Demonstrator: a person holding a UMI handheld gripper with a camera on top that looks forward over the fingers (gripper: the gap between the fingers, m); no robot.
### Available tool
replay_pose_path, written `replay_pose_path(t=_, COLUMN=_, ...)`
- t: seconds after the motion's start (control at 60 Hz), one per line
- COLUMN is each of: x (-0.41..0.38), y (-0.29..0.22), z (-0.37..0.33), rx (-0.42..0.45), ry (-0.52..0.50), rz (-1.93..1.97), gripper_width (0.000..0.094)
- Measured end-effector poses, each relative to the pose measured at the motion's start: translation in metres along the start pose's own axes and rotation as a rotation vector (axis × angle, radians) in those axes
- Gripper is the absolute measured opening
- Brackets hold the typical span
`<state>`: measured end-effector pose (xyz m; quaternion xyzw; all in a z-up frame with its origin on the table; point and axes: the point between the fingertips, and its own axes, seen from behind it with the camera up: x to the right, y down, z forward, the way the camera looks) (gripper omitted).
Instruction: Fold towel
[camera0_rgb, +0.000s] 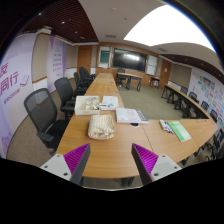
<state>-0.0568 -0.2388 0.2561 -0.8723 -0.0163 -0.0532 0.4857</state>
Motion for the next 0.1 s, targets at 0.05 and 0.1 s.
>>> replay_pose_path(t=0.05, x=-0.002, y=-0.0022, z=-0.0062, rx=0.012, ry=-0.005, rz=-0.002, gripper_width=0.0852)
replay_pose_path(t=0.1, x=-0.0028, y=-0.0029, z=-0.0102, rx=0.016, ry=-0.01, rz=0.001, gripper_width=0.0854)
